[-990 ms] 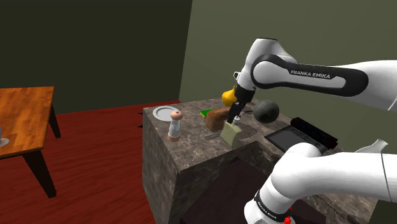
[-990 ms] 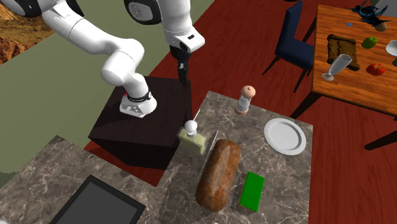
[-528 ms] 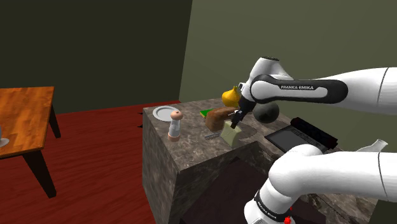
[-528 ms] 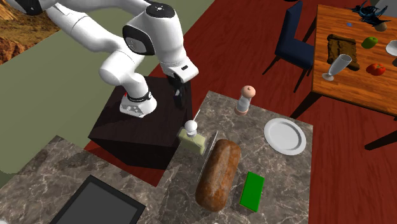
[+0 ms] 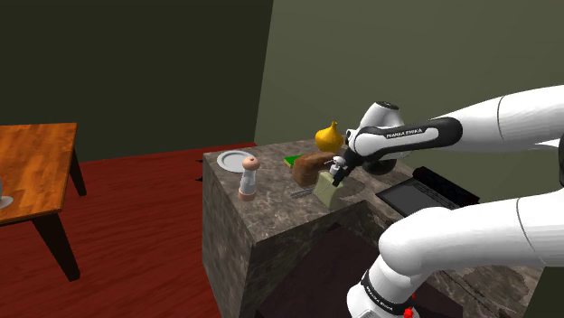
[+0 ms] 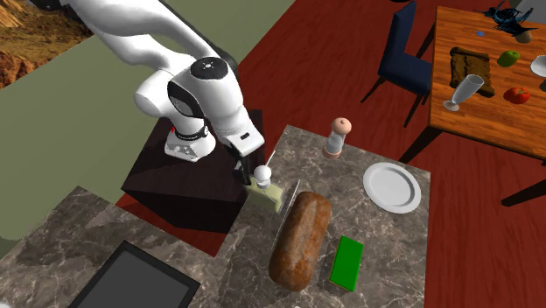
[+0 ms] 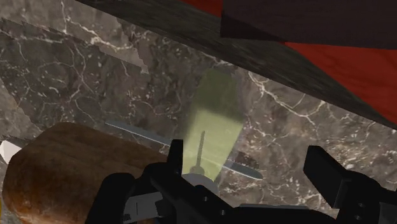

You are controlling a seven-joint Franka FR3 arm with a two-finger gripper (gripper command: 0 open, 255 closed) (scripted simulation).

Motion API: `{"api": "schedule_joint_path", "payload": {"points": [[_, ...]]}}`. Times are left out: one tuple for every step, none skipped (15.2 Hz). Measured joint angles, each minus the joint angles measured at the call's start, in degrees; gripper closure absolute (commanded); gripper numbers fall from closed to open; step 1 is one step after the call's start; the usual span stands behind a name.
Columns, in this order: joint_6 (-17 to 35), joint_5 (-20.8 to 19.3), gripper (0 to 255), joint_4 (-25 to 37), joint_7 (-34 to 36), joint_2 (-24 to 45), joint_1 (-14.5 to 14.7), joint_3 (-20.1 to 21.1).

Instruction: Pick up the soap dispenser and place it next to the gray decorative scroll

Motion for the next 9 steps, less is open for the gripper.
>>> {"api": "schedule_joint_path", "payload": {"points": [[2.29,-0.53,0,-0.27,-0.56,1.53,-0.45,-1.03],[4.01,-0.78,0,-0.12,-1.11,3.07,-0.6,-1.89],[5.63,-1.01,0,-0.33,-1.41,4.34,-0.68,-2.49],[6.85,-1.14,0,-0.52,-1.56,5.27,-0.69,-2.87],[8.2,-1.18,0,-0.65,-1.63,6.46,-0.55,-3.21],[9.25,-1.26,0,-0.87,-1.76,7.27,-0.53,-3.52],[10.41,-1.33,0,-1.17,-1.77,8.13,-0.47,-3.76],[11.67,-1.29,0,-1.28,-1.78,9.27,-0.25,-4.02],[12.57,-1.28,0,-1.41,-1.8,10.03,-0.13,-4.2]]}}
